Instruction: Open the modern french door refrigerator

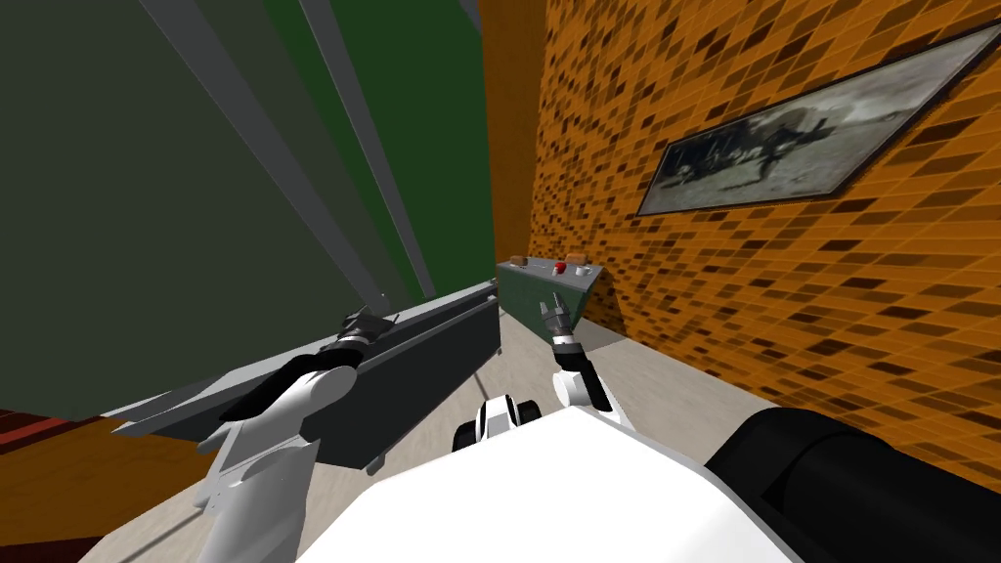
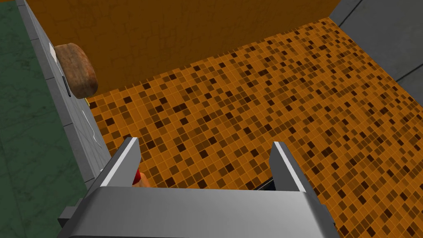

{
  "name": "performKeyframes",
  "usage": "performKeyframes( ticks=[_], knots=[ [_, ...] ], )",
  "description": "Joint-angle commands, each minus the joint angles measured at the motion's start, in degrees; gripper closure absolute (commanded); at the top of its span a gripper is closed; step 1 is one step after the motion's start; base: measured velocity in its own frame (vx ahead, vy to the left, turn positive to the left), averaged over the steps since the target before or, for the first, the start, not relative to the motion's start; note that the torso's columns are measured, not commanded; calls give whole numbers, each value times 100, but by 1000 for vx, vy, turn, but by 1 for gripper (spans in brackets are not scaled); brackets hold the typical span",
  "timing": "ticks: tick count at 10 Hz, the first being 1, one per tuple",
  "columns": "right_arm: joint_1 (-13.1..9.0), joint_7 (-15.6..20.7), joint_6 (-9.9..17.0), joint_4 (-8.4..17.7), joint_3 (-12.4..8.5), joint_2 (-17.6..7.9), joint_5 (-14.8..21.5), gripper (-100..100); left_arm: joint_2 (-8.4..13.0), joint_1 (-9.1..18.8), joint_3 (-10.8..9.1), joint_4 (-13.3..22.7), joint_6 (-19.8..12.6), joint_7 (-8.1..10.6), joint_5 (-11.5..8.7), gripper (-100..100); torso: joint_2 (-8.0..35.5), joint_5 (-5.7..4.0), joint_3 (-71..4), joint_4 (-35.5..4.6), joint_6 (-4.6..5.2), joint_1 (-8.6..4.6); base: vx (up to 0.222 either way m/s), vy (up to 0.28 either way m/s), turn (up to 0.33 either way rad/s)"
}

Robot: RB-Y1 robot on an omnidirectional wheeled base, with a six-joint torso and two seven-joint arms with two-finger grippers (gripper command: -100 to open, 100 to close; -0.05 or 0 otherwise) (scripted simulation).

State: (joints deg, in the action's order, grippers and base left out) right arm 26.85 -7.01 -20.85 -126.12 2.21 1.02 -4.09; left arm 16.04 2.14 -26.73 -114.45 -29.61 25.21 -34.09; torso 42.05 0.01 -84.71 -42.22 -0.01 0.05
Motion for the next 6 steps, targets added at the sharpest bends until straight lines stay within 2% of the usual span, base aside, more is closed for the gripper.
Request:
performKeyframes(
  ticks=[1,3,4,6],
  knots=[
    [-2,0,0,0,1,0,0,0,192,431,-290,409,75,-127,-91,-100,29,-2,15,-6,7,-8,-132,-41,-164],
    [-1,0,0,0,0,0,0,0,192,443,-290,702,75,-127,-91,-100,10,-6,6,-6,2,-8,-33,-18,1],
    [0,0,0,0,0,0,0,0,347,705,-572,883,127,-250,-138,-100,-5,0,-3,1,1,2,-80,-49,-242],
    [-2,0,0,0,1,0,0,0,347,892,-572,1128,127,-250,-138,-100,26,-17,13,-15,20,-22,-93,-34,-87]
  ],
)
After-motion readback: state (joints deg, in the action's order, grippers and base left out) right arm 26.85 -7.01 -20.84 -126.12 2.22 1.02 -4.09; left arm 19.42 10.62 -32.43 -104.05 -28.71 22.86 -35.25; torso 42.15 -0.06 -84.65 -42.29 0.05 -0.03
